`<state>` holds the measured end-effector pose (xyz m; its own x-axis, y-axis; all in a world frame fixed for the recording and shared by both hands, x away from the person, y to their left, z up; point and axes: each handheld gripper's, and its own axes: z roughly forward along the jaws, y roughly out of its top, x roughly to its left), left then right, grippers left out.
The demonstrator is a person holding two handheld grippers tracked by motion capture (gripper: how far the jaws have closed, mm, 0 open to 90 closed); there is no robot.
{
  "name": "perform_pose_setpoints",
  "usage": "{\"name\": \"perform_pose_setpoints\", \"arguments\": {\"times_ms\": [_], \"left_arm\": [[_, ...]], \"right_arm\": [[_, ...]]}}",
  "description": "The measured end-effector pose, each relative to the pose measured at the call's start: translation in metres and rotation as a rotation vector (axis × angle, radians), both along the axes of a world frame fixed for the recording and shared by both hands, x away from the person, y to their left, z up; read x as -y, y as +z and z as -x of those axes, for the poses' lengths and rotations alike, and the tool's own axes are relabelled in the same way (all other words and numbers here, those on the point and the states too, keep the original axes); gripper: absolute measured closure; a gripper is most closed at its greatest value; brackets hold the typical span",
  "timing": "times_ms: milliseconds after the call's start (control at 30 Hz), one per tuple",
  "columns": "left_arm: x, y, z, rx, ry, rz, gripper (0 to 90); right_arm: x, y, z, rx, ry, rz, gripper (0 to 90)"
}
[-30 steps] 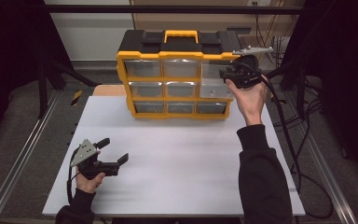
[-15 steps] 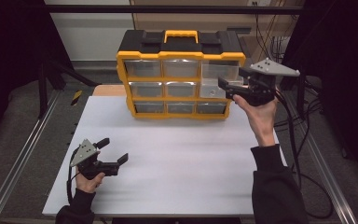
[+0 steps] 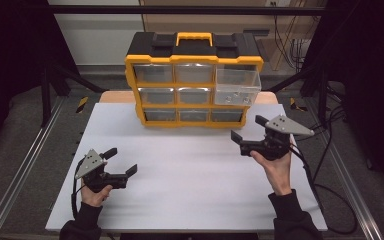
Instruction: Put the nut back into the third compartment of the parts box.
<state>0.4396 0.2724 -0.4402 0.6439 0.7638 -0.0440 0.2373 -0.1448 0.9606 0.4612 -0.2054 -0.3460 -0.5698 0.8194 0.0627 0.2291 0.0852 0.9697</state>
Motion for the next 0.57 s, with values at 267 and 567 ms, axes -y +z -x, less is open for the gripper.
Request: {"name": "perform_pose_setpoints", "arguments": {"times_ms": [267,567], "left_arm": [[0.001,0.000,0.000,0.000,-0.001,-0.003,1.5],[0.001,0.000,0.001,0.004,-0.004,-0.006,1.5]], "right_arm": [[0.013,-0.049,0.015,-0.052,0.031,-0.010,3.8],[0.021,-0.076,0.025,-0.079,0.043,0.010,3.5]]}}
